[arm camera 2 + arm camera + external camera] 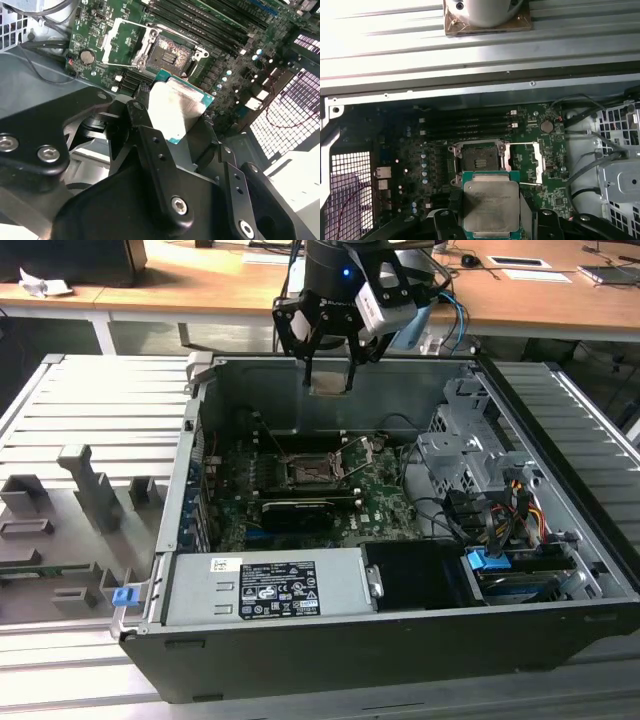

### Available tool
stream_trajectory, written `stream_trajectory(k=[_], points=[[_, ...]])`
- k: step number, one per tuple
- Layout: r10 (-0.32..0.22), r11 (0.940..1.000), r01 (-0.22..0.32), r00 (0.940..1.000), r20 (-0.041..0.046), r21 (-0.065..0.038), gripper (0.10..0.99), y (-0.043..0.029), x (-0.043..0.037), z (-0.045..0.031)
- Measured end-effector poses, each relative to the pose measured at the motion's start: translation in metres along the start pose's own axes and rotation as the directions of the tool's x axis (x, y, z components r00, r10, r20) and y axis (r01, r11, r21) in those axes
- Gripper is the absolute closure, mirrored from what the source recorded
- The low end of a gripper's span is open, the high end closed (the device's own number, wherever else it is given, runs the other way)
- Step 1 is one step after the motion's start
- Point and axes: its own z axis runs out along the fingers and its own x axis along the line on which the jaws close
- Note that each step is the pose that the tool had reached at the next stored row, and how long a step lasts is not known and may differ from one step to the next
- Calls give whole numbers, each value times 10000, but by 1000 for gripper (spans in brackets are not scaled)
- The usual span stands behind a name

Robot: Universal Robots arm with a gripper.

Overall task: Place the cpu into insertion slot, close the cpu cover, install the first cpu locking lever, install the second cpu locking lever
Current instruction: 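Place the cpu into insertion slot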

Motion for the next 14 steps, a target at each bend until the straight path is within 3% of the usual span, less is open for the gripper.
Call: stream_trajectory(k=[5,14], points=[[478,9989,-478,9988,43,-10,545,0,0,0],[1363,9907,-1363,9906,121,-34,545,0,0,0]])
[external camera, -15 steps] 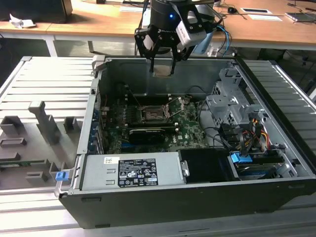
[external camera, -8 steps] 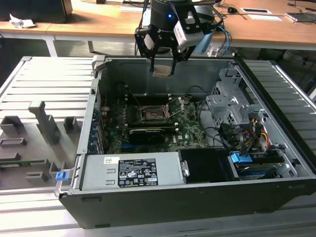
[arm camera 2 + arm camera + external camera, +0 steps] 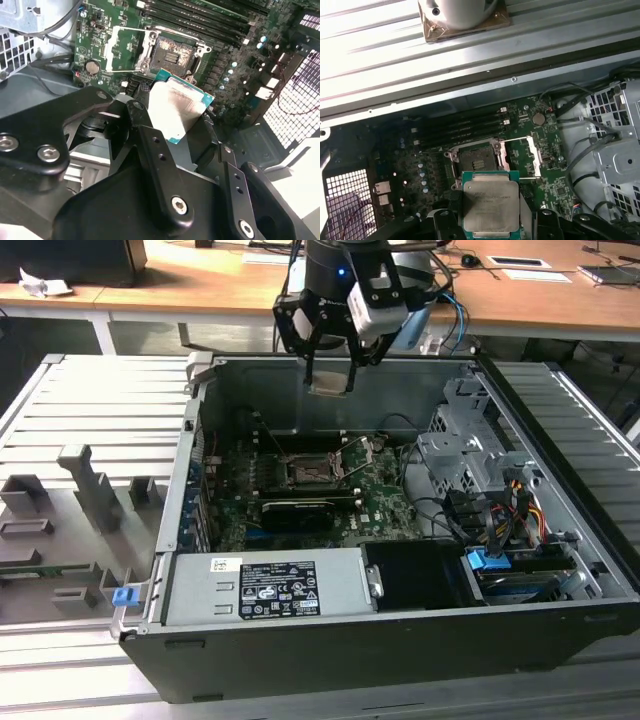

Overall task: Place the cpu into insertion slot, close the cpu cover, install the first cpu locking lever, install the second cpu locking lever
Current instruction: 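Place the cpu into insertion slot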

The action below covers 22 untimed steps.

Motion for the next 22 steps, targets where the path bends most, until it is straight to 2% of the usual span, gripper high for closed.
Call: stream_trajectory(k=[3,5,9,11,15,17,18,22], points=[[225,9997,-225,9997,20,-5,545,0,0,0],[612,9981,-612,9981,55,-13,545,-1,0,9],[628,9980,-628,9980,58,-13,545,-3,-1,38],[773,9970,-773,9970,97,-18,545,-4,0,42],[1344,9909,-1343,9908,149,-31,545,-4,-1,47],[1660,9861,-1660,9860,178,-36,545,-4,-1,49],[1913,9815,-1912,9813,200,-45,545,-5,-2,51],[2004,9797,-2004,9795,207,-48,545,-8,-2,85]])
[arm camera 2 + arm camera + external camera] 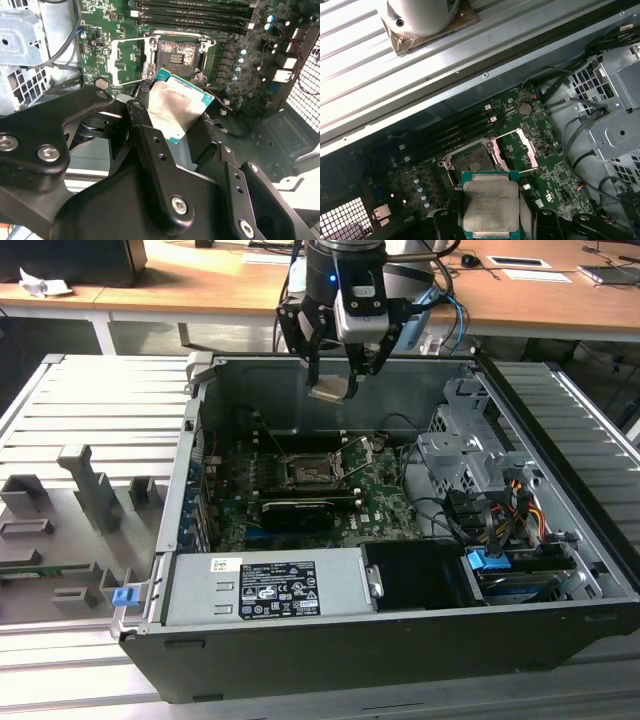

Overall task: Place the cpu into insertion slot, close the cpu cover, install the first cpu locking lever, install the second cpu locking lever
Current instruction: 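Place the cpu into insertion slot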

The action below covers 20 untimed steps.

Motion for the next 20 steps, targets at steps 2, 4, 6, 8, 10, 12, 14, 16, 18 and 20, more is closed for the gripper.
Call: stream_trajectory(k=[2,4,6,8,10,12,14,16,18,20], points=[[27,10000,-27,10000,2,0,545,-1,0,16],[601,9982,-600,9982,53,-12,545,-2,-1,24],[981,9952,-981,9951,86,-21,545,-1,-3,30],[1366,9906,-1365,9906,121,-28,545,-1,-5,38],[2123,9772,-2123,9770,192,-44,545,-2,-6,56],[2982,9545,-2981,9541,266,-76,545,-4,-7,75],[3269,9451,-3267,9446,291,-89,545,-4,-7,80],[3670,9302,-3668,9297,324,-109,545,-5,-7,89],[3903,9207,-3902,9200,344,-120,545,-6,-7,95],[4135,9105,-4133,9098,362,-133,545,-6,-7,100]])
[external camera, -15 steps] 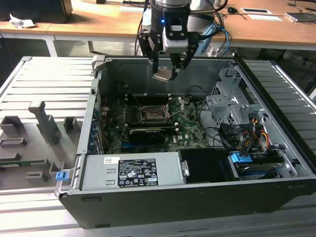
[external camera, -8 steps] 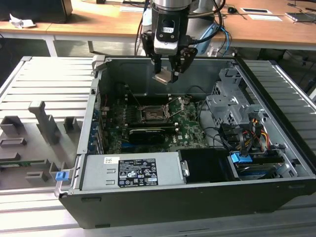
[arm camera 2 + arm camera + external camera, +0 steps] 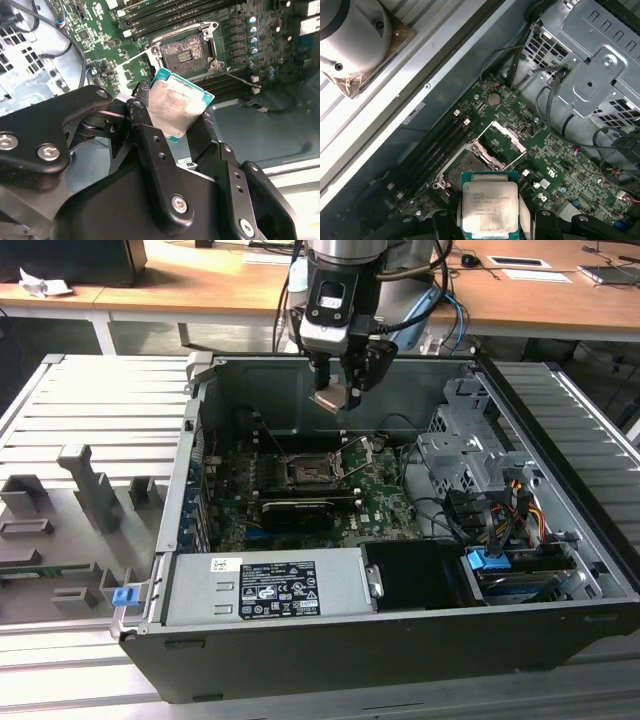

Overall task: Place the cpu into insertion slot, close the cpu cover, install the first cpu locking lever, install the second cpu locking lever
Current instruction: 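Place the cpu into insertion slot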

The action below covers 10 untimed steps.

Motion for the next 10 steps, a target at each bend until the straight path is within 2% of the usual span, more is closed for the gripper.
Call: stream_trajectory(k=[7,10], points=[[926,9957,-926,9957,80,-17,545,-1,0,13],[1109,9938,-1108,9938,96,-22,545,-1,0,16]])
